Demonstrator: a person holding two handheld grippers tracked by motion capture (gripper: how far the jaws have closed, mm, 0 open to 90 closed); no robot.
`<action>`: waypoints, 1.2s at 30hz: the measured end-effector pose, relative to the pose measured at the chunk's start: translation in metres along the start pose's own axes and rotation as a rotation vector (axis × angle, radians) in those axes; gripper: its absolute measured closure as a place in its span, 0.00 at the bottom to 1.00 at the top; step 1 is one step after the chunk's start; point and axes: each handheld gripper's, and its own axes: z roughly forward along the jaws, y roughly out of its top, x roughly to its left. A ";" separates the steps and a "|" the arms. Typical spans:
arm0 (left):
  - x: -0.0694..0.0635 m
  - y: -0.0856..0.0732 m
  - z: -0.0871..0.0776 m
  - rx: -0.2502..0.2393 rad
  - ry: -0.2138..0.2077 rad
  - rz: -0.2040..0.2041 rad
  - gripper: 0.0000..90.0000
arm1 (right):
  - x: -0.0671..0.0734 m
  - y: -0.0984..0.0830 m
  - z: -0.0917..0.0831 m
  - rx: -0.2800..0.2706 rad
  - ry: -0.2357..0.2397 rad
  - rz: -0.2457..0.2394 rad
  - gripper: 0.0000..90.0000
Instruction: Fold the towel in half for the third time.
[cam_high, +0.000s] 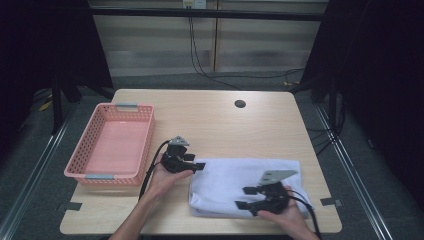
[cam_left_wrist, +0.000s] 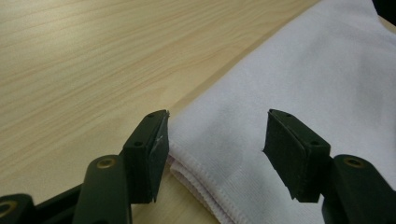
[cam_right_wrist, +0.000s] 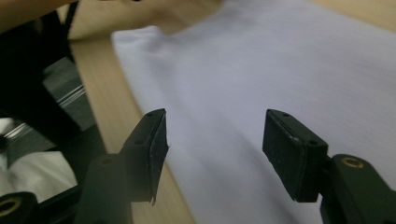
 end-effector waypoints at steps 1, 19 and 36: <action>0.001 0.000 -0.001 0.000 0.000 -0.001 0.44 | 0.006 0.006 0.012 0.010 0.024 -0.017 0.44; 0.006 -0.007 -0.001 -0.004 0.020 -0.027 0.41 | 0.053 0.025 0.104 0.096 -0.022 -0.288 0.45; 0.002 -0.009 0.014 0.070 -0.024 0.038 0.83 | 0.043 0.029 0.097 0.076 -0.063 -0.199 0.84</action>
